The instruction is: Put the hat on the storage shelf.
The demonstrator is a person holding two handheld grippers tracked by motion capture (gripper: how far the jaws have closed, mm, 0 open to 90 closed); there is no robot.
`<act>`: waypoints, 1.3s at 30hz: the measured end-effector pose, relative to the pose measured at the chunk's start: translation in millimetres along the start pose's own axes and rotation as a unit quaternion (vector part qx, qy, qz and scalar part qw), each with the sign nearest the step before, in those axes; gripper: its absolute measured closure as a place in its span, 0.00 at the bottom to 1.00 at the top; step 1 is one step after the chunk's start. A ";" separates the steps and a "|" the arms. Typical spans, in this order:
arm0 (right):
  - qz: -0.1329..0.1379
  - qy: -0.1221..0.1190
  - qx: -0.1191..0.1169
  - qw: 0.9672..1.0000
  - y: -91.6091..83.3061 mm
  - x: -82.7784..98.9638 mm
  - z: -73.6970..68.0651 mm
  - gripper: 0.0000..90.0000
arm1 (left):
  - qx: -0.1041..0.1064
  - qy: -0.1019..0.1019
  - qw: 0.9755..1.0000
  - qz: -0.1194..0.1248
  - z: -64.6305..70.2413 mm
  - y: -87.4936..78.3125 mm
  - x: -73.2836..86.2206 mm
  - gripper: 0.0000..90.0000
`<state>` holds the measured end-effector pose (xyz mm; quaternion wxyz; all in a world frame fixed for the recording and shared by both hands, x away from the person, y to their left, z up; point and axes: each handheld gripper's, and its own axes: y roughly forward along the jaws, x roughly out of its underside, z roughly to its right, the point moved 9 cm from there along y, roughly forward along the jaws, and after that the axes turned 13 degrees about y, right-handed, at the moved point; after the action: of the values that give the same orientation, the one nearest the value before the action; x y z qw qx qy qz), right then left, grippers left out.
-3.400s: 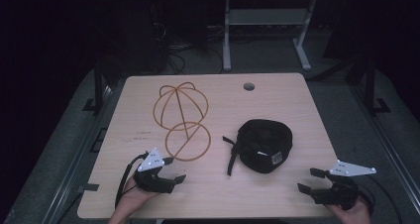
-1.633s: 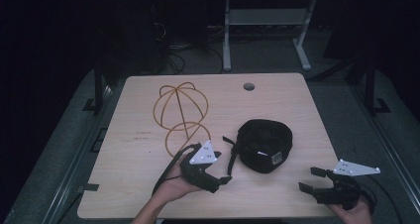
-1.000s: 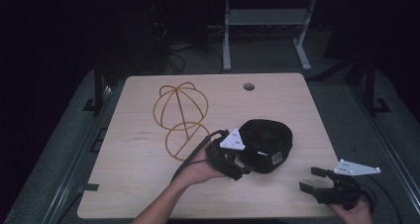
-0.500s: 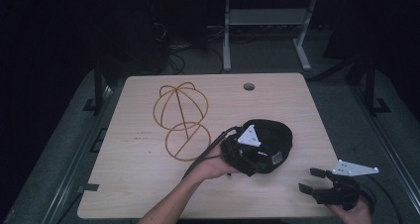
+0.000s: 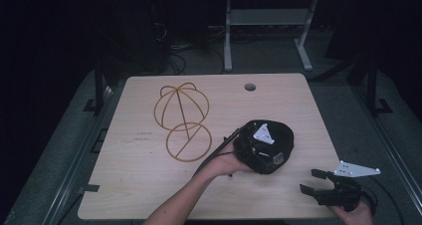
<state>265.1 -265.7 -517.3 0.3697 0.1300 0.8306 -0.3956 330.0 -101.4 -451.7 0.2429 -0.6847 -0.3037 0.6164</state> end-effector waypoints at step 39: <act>0.007 -0.009 0.007 1.000 4.4 -6.5 -12.9 0.20 | 0.034 -0.004 0.999 0.025 -13.4 -17.1 -35.2 0.89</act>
<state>265.3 -252.6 -509.8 0.3790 0.1350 0.8237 -0.3995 339.4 -114.1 -413.4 0.2494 -0.6811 -0.2668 0.6346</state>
